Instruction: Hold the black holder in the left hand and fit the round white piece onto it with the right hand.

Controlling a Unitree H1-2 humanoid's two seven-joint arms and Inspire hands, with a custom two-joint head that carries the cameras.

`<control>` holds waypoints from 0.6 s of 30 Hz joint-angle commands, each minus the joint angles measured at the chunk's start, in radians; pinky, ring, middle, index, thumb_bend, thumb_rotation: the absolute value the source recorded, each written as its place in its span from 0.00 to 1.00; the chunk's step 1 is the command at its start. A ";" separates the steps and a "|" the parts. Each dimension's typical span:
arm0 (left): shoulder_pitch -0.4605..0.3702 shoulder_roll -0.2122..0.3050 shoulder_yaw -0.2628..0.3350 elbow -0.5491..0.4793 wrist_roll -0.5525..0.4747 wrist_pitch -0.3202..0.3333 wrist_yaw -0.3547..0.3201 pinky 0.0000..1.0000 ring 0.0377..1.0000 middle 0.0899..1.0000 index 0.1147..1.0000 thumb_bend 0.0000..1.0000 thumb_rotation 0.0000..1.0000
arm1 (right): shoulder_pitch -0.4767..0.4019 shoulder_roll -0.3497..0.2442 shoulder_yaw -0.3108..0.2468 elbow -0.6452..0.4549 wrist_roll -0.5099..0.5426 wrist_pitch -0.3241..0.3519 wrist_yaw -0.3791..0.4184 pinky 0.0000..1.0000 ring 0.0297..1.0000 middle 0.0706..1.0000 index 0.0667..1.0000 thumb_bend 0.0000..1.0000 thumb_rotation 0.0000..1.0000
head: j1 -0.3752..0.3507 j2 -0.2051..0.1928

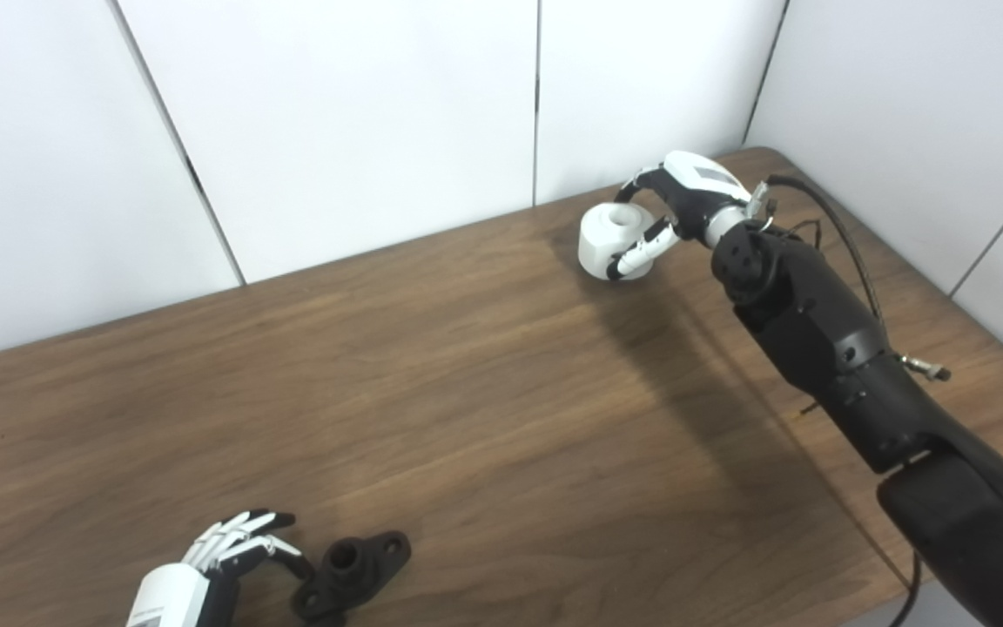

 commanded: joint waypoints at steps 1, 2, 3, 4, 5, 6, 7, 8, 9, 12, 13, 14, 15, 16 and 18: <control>0.027 0.021 0.008 0.008 0.014 0.050 -0.042 0.87 0.85 0.77 0.42 0.51 0.04 | -0.056 -0.023 -0.014 -0.012 0.007 -0.019 -0.032 1.00 1.00 0.91 0.72 0.90 0.27 | -0.001 0.001; 0.028 0.020 0.009 0.007 0.015 0.050 -0.041 0.86 0.85 0.77 0.42 0.51 0.04 | -0.056 -0.023 -0.014 -0.009 0.009 -0.021 -0.034 1.00 1.00 0.91 0.72 0.91 0.27 | 0.001 0.002; 0.028 0.020 0.009 0.008 0.016 0.048 -0.039 0.86 0.85 0.77 0.42 0.51 0.04 | -0.056 -0.023 -0.013 -0.008 0.010 -0.023 -0.036 1.00 1.00 0.91 0.72 0.91 0.27 | 0.001 0.002; 0.028 0.020 0.009 0.008 0.016 0.047 -0.038 0.86 0.85 0.77 0.42 0.51 0.04 | -0.056 -0.024 -0.012 -0.006 0.010 -0.025 -0.038 1.00 1.00 0.91 0.72 0.91 0.27 | 0.000 0.004; 0.027 0.020 0.009 0.009 0.015 0.047 -0.039 0.86 0.85 0.77 0.42 0.51 0.04 | -0.056 -0.025 -0.010 -0.003 0.011 -0.028 -0.040 1.00 1.00 0.91 0.71 0.90 0.27 | 0.000 0.004; 0.027 0.020 0.009 0.009 0.014 0.046 -0.040 0.86 0.85 0.77 0.42 0.51 0.04 | -0.056 -0.025 -0.009 -0.001 0.012 -0.030 -0.042 1.00 0.99 0.90 0.71 0.90 0.27 | 0.000 0.004; 0.027 0.020 0.009 0.009 0.015 0.048 -0.041 0.86 0.85 0.77 0.42 0.51 0.04 | -0.056 -0.025 -0.009 0.001 0.013 -0.032 -0.044 1.00 0.99 0.90 0.71 0.90 0.27 | 0.000 0.004; 0.027 0.019 0.009 0.008 0.016 0.049 -0.042 0.86 0.85 0.77 0.42 0.51 0.04 | -0.056 -0.025 -0.009 0.002 0.015 -0.033 -0.046 1.00 0.99 0.90 0.71 0.89 0.26 | 0.000 0.004; 0.026 0.019 0.008 0.008 0.017 0.051 -0.042 0.86 0.85 0.77 0.42 0.51 0.04 | -0.056 -0.026 -0.009 0.004 0.016 -0.036 -0.050 1.00 0.99 0.90 0.70 0.89 0.26 | 0.002 0.005; 0.025 0.017 0.008 0.005 0.021 0.057 -0.048 0.86 0.85 0.77 0.42 0.51 0.04 | -0.056 -0.027 -0.009 0.010 0.023 -0.051 -0.061 1.00 0.99 0.89 0.68 0.89 0.26 | 0.002 0.005; 0.026 0.017 0.007 0.004 0.022 0.057 -0.049 0.86 0.85 0.77 0.42 0.51 0.04 | -0.055 -0.028 -0.010 0.012 0.025 -0.057 -0.066 1.00 0.99 0.89 0.67 0.88 0.25 | 0.002 0.005; 0.026 0.017 0.007 0.003 0.022 0.058 -0.049 0.86 0.85 0.77 0.42 0.51 0.04 | -0.055 -0.029 -0.011 0.013 0.026 -0.063 -0.071 1.00 0.98 0.89 0.65 0.88 0.25 | 0.002 0.006; 0.026 0.017 0.007 0.002 0.023 0.058 -0.049 0.86 0.85 0.77 0.42 0.51 0.04 | -0.054 -0.029 -0.013 0.015 0.028 -0.068 -0.076 1.00 0.98 0.88 0.63 0.87 0.25 | 0.002 0.006; 0.027 0.016 0.007 0.000 0.023 0.060 -0.050 0.86 0.85 0.77 0.42 0.51 0.04 | -0.053 -0.029 -0.015 0.016 0.030 -0.073 -0.080 1.00 0.98 0.88 0.62 0.87 0.24 | 0.003 0.007; 0.028 0.013 0.007 -0.004 0.021 0.062 -0.052 0.87 0.85 0.77 0.42 0.51 0.04 | -0.050 -0.028 -0.021 0.014 0.036 -0.076 -0.086 1.00 0.98 0.87 0.59 0.85 0.22 | 0.005 0.008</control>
